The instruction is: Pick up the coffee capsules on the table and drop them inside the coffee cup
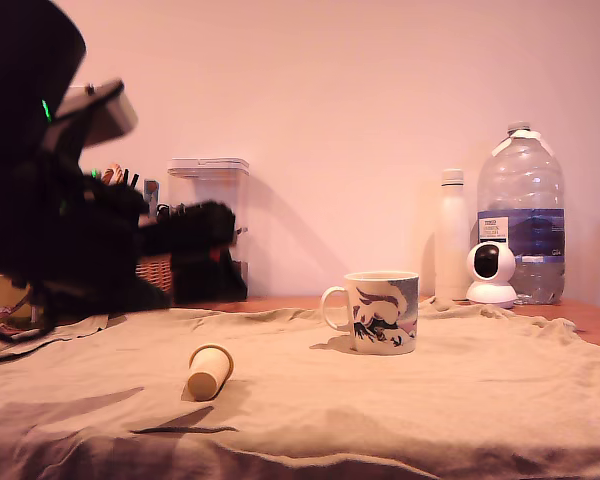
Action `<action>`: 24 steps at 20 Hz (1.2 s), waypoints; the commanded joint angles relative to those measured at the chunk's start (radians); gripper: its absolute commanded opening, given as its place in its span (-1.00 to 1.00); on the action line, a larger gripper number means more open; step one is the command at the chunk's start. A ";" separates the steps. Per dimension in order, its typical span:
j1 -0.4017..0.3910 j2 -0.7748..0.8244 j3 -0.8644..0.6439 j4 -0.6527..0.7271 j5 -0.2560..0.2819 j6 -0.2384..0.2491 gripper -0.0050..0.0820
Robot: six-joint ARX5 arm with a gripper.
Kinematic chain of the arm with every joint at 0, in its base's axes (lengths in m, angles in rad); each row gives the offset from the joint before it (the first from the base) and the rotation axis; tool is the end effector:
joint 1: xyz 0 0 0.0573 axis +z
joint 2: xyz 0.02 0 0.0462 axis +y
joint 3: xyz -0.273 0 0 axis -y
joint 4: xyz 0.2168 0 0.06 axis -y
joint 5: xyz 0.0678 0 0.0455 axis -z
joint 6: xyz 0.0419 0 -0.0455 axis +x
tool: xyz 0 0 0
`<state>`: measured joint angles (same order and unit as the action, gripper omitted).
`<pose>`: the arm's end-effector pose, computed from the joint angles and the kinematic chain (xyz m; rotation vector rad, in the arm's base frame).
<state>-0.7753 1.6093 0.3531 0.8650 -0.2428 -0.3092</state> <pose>0.1891 -0.1712 0.1473 -0.1061 0.4220 -0.4656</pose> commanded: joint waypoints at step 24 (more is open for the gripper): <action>0.102 0.114 0.046 -0.056 0.130 -0.076 0.02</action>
<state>-0.6781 1.7046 0.3946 0.8066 -0.1104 -0.3836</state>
